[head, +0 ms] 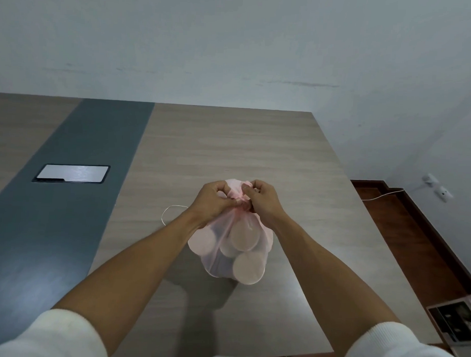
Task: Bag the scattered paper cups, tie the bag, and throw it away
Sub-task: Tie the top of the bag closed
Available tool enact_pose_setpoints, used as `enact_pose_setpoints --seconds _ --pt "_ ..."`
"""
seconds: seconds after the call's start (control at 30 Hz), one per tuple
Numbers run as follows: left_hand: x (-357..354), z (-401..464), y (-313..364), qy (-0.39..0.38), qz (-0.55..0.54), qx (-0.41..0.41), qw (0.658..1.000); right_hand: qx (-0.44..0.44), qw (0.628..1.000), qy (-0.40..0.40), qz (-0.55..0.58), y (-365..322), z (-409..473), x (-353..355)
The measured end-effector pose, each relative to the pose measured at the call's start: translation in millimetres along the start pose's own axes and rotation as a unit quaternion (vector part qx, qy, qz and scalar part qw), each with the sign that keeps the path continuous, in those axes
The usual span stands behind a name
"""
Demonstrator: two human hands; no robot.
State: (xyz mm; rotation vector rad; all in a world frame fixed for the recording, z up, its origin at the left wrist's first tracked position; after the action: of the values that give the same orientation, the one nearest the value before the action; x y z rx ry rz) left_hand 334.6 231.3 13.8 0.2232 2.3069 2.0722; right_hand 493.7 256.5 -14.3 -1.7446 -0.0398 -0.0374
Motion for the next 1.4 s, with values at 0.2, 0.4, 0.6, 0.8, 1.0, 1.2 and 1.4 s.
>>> enact_pose_setpoints --seconds 0.2,0.4,0.6,0.8,1.0,1.2,1.4 --pt "-26.5 -14.6 44.6 0.049 0.373 -0.198 0.905 -0.011 0.995 0.079 -0.056 -6.6 4.9 17.0" --pt "-13.2 3.7 17.3 -0.032 0.069 -0.005 0.997 0.06 0.995 0.05 -0.06 -23.0 -4.8 17.1" --pt "14.5 10.8 -7.0 0.049 0.026 0.068 0.996 0.047 0.984 -0.098 -0.142 -15.4 -20.3 -4.8" --pt "10.9 4.1 -13.4 0.004 0.041 0.073 0.997 0.065 0.981 -0.133 -0.124 -13.4 -29.3 -19.9" --pt "27.4 2.0 -21.6 0.057 0.051 0.084 0.994 0.104 0.964 -0.13 -0.209 -20.2 -29.8 -26.4" --pt "78.8 -4.3 -30.8 0.186 0.273 0.185 0.926 0.169 0.853 -0.135 -0.474 -18.1 -25.4 -14.6" --pt "92.9 -15.7 -28.0 0.19 0.353 0.196 0.895 0.184 0.779 -0.087 -0.593 -11.8 -27.0 -10.2"
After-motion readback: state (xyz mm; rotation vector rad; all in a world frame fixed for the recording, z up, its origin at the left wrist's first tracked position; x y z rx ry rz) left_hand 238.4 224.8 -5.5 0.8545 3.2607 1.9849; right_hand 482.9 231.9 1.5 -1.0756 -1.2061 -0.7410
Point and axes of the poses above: each hand's wrist, its own z-axis towards the middle knuckle, its own x-axis out of the back of the hand, y = z × x, the point moved 9 cm from there along z, towards the middle knuckle, and after that the axes turned 2 degrees about x, right-handed, at the moved point
